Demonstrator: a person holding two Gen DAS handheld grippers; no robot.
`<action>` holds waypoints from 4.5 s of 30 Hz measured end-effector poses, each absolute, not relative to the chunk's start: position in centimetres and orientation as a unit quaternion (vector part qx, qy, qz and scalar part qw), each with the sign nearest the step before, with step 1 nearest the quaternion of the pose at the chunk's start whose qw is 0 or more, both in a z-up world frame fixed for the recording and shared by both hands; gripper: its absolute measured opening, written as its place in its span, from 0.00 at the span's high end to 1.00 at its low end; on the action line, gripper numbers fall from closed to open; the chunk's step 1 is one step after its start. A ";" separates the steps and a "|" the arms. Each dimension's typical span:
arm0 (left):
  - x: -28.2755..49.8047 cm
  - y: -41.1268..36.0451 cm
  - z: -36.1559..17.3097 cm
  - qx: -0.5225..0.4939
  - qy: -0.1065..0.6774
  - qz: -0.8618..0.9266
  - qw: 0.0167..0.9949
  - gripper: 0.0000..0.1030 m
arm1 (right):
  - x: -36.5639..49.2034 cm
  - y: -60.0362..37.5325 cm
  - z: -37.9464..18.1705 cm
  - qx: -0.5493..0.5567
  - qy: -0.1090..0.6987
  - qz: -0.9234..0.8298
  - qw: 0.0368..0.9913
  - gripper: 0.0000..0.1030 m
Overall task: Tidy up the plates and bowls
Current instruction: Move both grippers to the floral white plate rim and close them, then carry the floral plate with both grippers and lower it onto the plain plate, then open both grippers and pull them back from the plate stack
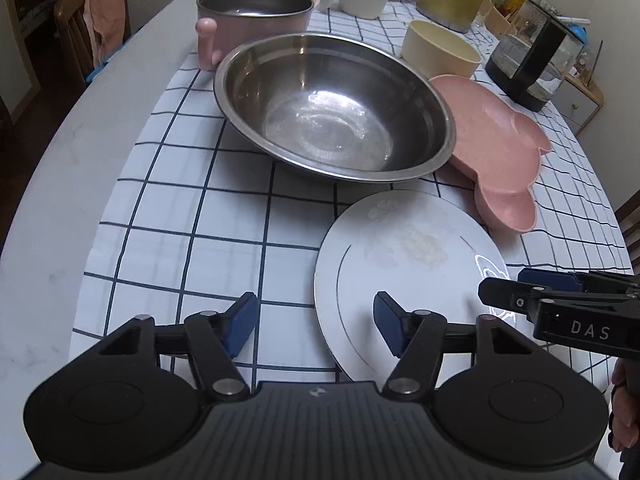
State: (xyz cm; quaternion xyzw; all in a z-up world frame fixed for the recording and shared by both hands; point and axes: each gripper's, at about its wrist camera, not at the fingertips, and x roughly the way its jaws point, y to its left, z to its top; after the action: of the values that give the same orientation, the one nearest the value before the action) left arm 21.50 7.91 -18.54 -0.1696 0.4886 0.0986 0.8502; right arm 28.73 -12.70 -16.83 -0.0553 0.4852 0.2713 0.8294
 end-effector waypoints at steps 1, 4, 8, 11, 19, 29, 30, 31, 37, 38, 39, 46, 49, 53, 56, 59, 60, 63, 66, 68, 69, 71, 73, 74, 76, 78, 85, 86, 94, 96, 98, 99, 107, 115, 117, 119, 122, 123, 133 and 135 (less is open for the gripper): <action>21.5 8.0 -18.7 -0.171 0.489 0.099 0.849 0.39 | 28.8 -12.7 -17.0 -0.054 0.487 0.272 0.828 0.46; 21.7 8.1 -18.8 -0.175 0.488 0.102 0.849 0.45 | 29.1 -12.7 -17.3 -0.043 0.495 0.278 0.822 0.50; 21.9 8.3 -18.6 -0.185 0.491 0.099 0.845 0.66 | 29.4 -12.8 -17.5 -0.027 0.500 0.281 0.819 0.62; 21.9 8.1 -18.6 -0.195 0.491 0.091 0.844 0.75 | 29.5 -13.0 -17.6 -0.014 0.504 0.283 0.816 0.72; 21.3 7.5 -18.4 -0.189 0.490 0.094 0.846 0.83 | 29.4 -14.3 -17.8 0.013 0.511 0.277 0.813 0.87; 19.5 5.7 -17.5 -0.181 0.489 0.081 0.850 0.83 | 26.7 -16.1 -17.0 0.019 0.510 0.270 0.817 0.88; 19.3 5.4 -17.3 -0.179 0.489 0.078 0.850 0.83 | 26.4 -16.4 -16.8 0.021 0.509 0.268 0.817 0.88; 19.1 5.1 -17.1 -0.179 0.489 0.075 0.850 0.83 | 26.1 -16.7 -16.5 0.022 0.509 0.266 0.818 0.89; 18.1 2.9 -15.5 -0.166 0.494 0.054 0.852 0.86 | 24.0 -19.0 -14.7 0.037 0.508 0.249 0.824 0.90; 17.9 2.4 -15.2 -0.163 0.494 0.049 0.852 0.86 | 23.6 -19.5 -14.4 0.043 0.508 0.244 0.825 0.90; 17.8 2.0 -14.8 -0.160 0.495 0.043 0.853 0.86 | 23.3 -20.1 -14.1 0.048 0.507 0.241 0.826 0.90; 17.2 -2.0 -12.8 -0.140 0.494 0.001 0.858 0.86 | 20.9 -24.0 -12.0 0.077 0.499 0.213 0.836 0.91; 17.1 -4.1 -12.2 -0.131 0.495 -0.024 0.859 0.86 | 19.9 -26.1 -11.2 0.089 0.493 0.197 0.843 0.91; 17.1 -7.4 -11.6 -0.115 0.498 -0.060 0.857 0.86 | 18.4 -29.8 -10.4 0.117 0.489 0.169 0.848 0.91; 17.4 -9.8 -11.6 -0.105 0.502 -0.087 0.854 0.86 | 17.2 -32.3 -10.0 0.130 0.484 0.147 0.853 0.91; 17.5 -12.4 -11.8 -0.088 0.506 -0.111 0.851 0.86 | 16.1 -35.0 -10.1 0.149 0.481 0.125 0.855 0.91; 17.5 -13.2 -11.9 -0.082 0.508 -0.119 0.849 0.86 | 15.8 -35.7 -10.2 0.155 0.481 0.117 0.855 0.91; 17.7 -15.5 -12.3 -0.071 0.513 -0.138 0.844 0.86 | 14.8 -37.8 -10.6 0.169 0.479 0.093 0.856 0.91; 17.7 -17.8 -12.9 -0.052 0.519 -0.155 0.839 0.86 | 13.6 -40.0 -11.3 0.188 0.481 0.076 0.853 0.91; 17.7 -19.1 -13.6 -0.035 0.523 -0.163 0.836 0.86 | 12.9 -41.4 -11.9 0.201 0.485 0.063 0.849 0.91; 17.8 -19.5 -14.0 -0.033 0.528 -0.165 0.833 0.86 | 12.7 -41.8 -12.2 0.203 0.486 0.057 0.848 0.91; 17.9 -20.2 -14.7 -0.028 0.534 -0.174 0.827 0.86 | 12.4 -42.5 -12.7 0.205 0.488 0.047 0.847 0.91; 18.0 -20.7 -15.3 -0.022 0.539 -0.176 0.824 0.86 | 12.1 -43.0 -13.3 0.209 0.490 0.041 0.845 0.91; 18.0 -20.9 -15.5 -0.018 0.540 -0.176 0.823 0.86 | 12.0 -43.4 -13.6 0.214 0.492 0.040 0.843 0.92; 18.1 -21.2 -16.0 -0.010 0.544 -0.175 0.821 0.86 | 11.9 -43.6 -14.1 0.217 0.499 0.038 0.838 0.92; 18.3 -21.3 -16.4 -0.006 0.546 -0.174 0.819 0.86 | 11.9 -43.7 -14.6 0.216 0.503 0.037 0.836 0.92; 18.6 -21.6 -17.1 0.013 0.548 -0.166 0.820 0.86 | 12.2 -43.9 -15.5 0.223 0.509 0.041 0.830 0.92; 18.7 -21.6 -17.1 0.014 0.547 -0.166 0.820 0.86 | 12.3 -43.9 -15.5 0.222 0.509 0.044 0.831 0.92; 18.8 -21.5 -17.0 0.024 0.540 -0.164 0.825 0.86 | 12.9 -43.7 -15.9 0.217 0.509 0.051 0.831 0.92; 18.8 -21.3 -17.0 0.020 0.541 -0.165 0.825 0.86 | 13.0 -43.6 -16.2 0.216 0.512 0.050 0.830 0.92; 18.7 -21.1 -16.9 0.018 0.538 -0.166 0.826 0.86 | 13.1 -43.4 -16.4 0.205 0.515 0.046 0.831 0.91; 18.6 -21.0 -16.9 0.016 0.537 -0.168 0.827 0.86 | 13.1 -43.3 -16.5 0.200 0.517 0.045 0.831 0.89; 17.7 -20.0 -16.0 0.004 0.527 -0.167 0.833 0.86 | 12.6 -42.3 -14.9 0.145 0.500 0.037 0.853 0.79; 16.1 -18.7 -13.2 0.001 0.495 -0.167 0.853 0.86 | 11.8 -40.3 -11.4 0.104 0.464 0.069 0.877 0.69; 15.7 -18.4 -12.4 0.001 0.484 -0.167 0.859 0.83 | 11.6 -39.6 -10.7 0.096 0.456 0.077 0.881 0.67; 15.2 -18.0 -11.5 -0.001 0.473 -0.166 0.865 0.78 | 11.4 -38.9 -10.0 0.090 0.449 0.084 0.885 0.66; 14.5 -17.3 -10.4 -0.003 0.457 -0.163 0.874 0.71 | 11.0 -38.0 -9.1 0.083 0.437 0.095 0.890 0.61; 14.3 -17.1 -10.1 -0.003 0.453 -0.161 0.877 0.70 | 11.0 -37.8 -8.9 0.084 0.434 0.099 0.891 0.58; 12.5 -14.2 -6.6 -0.018 0.400 -0.136 0.906 0.41 | 10.4 -34.7 -5.6 0.057 0.395 0.126 0.908 0.35; 12.5 -13.5 -6.0 -0.021 0.392 -0.126 0.911 0.40 | 10.8 -33.9 -4.9 0.050 0.389 0.133 0.910 0.28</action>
State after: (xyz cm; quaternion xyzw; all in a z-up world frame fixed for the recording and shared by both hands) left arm 12.51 -13.45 -6.04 -0.0207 0.3925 -0.1265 0.9108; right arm 10.79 -33.94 -4.94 0.0497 0.3886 0.1333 0.9103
